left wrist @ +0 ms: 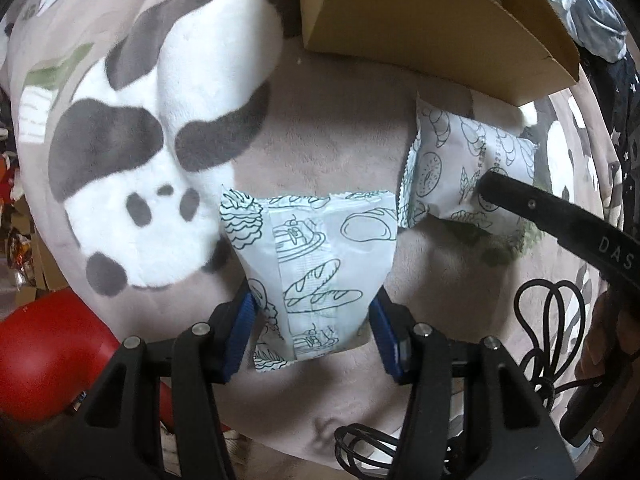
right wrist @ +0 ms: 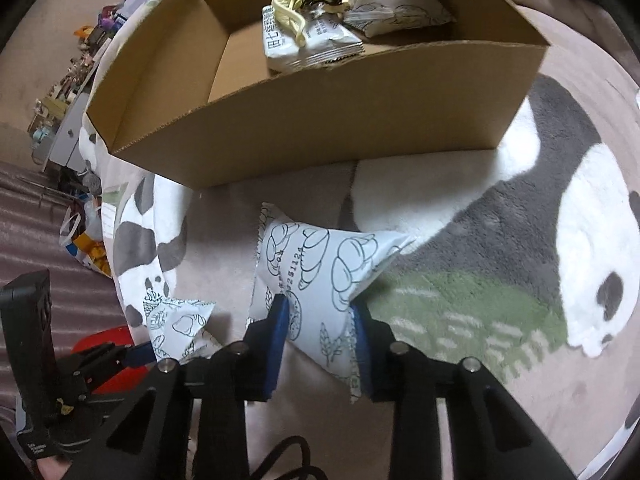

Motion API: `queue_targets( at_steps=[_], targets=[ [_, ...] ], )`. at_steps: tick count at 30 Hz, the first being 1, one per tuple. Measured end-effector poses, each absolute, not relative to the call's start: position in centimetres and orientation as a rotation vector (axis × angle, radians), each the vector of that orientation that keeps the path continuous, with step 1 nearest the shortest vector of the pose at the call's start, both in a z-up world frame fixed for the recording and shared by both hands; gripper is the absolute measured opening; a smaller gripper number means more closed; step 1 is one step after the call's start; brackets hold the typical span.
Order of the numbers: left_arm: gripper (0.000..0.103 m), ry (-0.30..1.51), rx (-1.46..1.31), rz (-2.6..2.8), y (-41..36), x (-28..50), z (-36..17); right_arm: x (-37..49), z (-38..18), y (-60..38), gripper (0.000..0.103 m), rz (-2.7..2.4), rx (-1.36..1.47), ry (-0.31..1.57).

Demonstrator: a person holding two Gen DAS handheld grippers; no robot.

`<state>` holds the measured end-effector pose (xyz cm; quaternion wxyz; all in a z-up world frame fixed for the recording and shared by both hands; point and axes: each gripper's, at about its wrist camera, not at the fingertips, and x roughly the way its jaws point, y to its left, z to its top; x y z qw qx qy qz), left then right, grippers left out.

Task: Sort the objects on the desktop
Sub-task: 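Lift both packets off the blanket and carry them toward the box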

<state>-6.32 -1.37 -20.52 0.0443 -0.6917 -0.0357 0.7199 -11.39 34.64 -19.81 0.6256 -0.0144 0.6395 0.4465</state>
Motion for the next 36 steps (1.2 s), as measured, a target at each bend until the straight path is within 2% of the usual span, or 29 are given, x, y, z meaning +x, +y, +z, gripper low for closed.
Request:
queue_targets(
  at_steps=[6,8,9,10,12,20,25,27,28,36],
  targets=[
    [0.052,-0.103,-2.095,2.197,-1.3,-6.6,-20.2,-10.9,-20.0,33.7,0.033,0.957,-0.003,1.515],
    [0.052,-0.105,-2.089,2.204,-1.5,-6.7,-20.0,-10.5,-20.1,33.5,0.039,0.92,0.024,1.522],
    [0.052,-0.105,-2.089,2.207,-1.5,-6.8,-20.0,-10.5,-20.1,33.5,0.047,0.905,0.034,1.52],
    [0.052,-0.106,-2.089,2.21,-1.6,-6.9,-19.9,-10.3,-20.0,33.5,0.059,0.895,0.06,1.513],
    [0.052,-0.111,-2.089,2.219,-2.0,-7.2,-19.7,-10.2,-19.8,33.9,0.07,0.881,0.102,1.511],
    [0.052,-0.072,-2.081,2.272,-3.5,-8.6,-18.8,-11.5,-20.2,37.5,0.072,0.764,-0.086,1.506],
    [0.052,-0.063,-2.089,2.281,-4.3,-9.3,-19.1,-12.3,-21.0,38.3,0.073,0.754,-0.11,1.522],
    [0.052,-0.055,-2.09,2.281,-4.3,-9.4,-19.2,-12.5,-20.9,38.2,0.069,0.759,-0.115,1.495],
    [0.052,-0.054,-2.089,2.279,-4.3,-9.4,-19.3,-12.6,-20.8,38.0,0.063,0.772,-0.106,1.487],
    [0.052,-0.028,-2.084,2.257,-3.5,-9.0,-19.0,-12.6,-20.2,36.7,0.056,0.79,-0.098,1.472]
  ],
)
